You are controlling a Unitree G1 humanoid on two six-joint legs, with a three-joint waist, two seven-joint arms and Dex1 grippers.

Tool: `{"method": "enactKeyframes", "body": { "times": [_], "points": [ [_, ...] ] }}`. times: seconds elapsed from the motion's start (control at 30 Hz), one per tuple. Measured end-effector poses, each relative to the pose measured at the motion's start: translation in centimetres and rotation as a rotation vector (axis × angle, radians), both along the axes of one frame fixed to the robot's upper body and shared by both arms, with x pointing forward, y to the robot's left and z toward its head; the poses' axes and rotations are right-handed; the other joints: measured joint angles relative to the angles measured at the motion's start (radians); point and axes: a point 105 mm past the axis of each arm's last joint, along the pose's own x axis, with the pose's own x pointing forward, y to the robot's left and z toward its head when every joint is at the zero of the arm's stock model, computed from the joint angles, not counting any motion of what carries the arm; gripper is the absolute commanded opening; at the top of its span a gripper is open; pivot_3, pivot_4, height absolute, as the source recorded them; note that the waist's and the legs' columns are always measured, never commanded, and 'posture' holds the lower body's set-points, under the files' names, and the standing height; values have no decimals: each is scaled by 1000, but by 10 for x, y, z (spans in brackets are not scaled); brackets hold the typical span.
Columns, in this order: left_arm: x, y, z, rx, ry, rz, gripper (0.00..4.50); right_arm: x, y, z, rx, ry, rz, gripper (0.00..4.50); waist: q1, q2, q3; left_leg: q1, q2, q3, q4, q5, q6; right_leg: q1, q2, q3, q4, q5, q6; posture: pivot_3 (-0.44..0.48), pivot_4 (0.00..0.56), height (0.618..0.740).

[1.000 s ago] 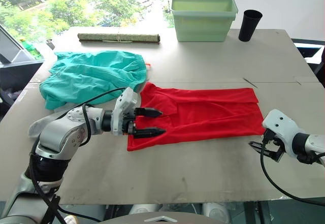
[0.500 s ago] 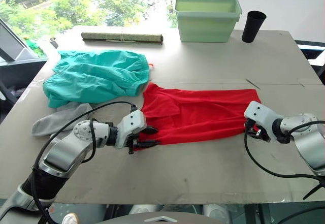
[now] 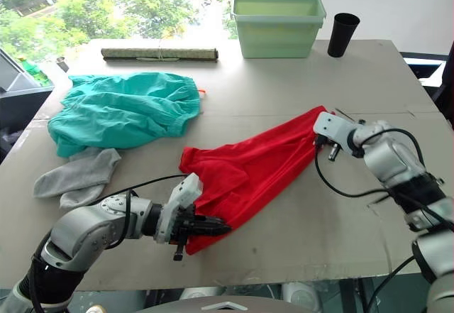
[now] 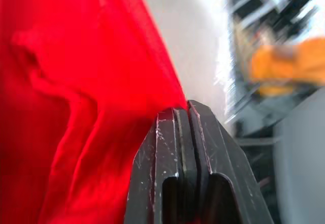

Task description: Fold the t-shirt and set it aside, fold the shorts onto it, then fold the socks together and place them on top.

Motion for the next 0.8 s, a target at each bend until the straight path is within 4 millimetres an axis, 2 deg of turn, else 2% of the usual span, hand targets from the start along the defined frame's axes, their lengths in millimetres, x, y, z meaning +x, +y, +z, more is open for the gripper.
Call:
{"method": "enactKeyframes", "body": {
  "times": [0.1,0.23,0.3,0.33,0.37,0.4,0.47,0.5,0.6,0.73,0.8],
  "points": [
    [4,10,3,0,-8,77,2656,1,-10,8,-6,-19,0,2600,8,0,0,-1,-2,0,0,0,-1,0,-2,0,0,1,1,0,150,731],
    [19,29,21,9,-125,164,4338,-16,-26,6,65,-10,-83,2618,28,1,1,-2,-2,-1,-1,0,-1,-1,-2,-1,-1,0,-1,0,150,731],
    [33,41,33,84,-166,147,4338,-35,-23,9,257,17,-184,2618,40,2,2,-3,-2,-4,-1,0,-1,-1,-2,-3,0,0,-1,0,150,731],
    [50,49,51,110,-237,141,4338,-47,-10,17,398,24,-217,2618,41,3,2,-3,-2,-5,-1,0,-1,-1,-2,-3,1,0,-1,0,150,731],
    [53,50,54,112,-253,144,4338,-48,-6,19,419,25,-212,2618,40,5,3,-2,-2,-5,-1,0,-2,-1,-1,-2,1,0,-1,0,150,731],
    [67,48,66,115,-313,115,4338,-53,-1,27,527,8,-255,2618,38,6,3,-1,-4,-5,-2,0,-3,-1,-2,-2,1,-1,-1,0,150,731],
    [95,46,74,165,-388,80,4338,-58,5,40,685,-56,-338,2618,38,5,2,-1,-4,-5,-2,0,-2,-1,0,-2,1,0,-1,0,150,731],
    [112,49,74,210,-421,80,4338,-59,6,44,745,-92,-394,2618,38,5,2,-1,-4,-4,-1,1,-2,-1,1,-2,2,0,-1,0,150,731],
    [142,47,64,295,-436,45,4338,-56,-5,42,855,-157,-586,2618,33,5,2,-2,-6,0,-1,2,-2,-5,4,-1,4,2,3,0,150,731],
    [162,37,48,380,-442,-52,4338,-45,-11,49,897,-209,-709,2618,21,5,2,-5,-6,5,-3,4,-5,-10,5,3,5,2,3,0,150,731],
    [167,35,38,423,-436,-95,4338,-36,-18,46,878,-210,-756,2618,14,5,2,-5,-5,6,-3,4,-5,-10,6,4,4,2,4,0,150,731]
  ]
}}
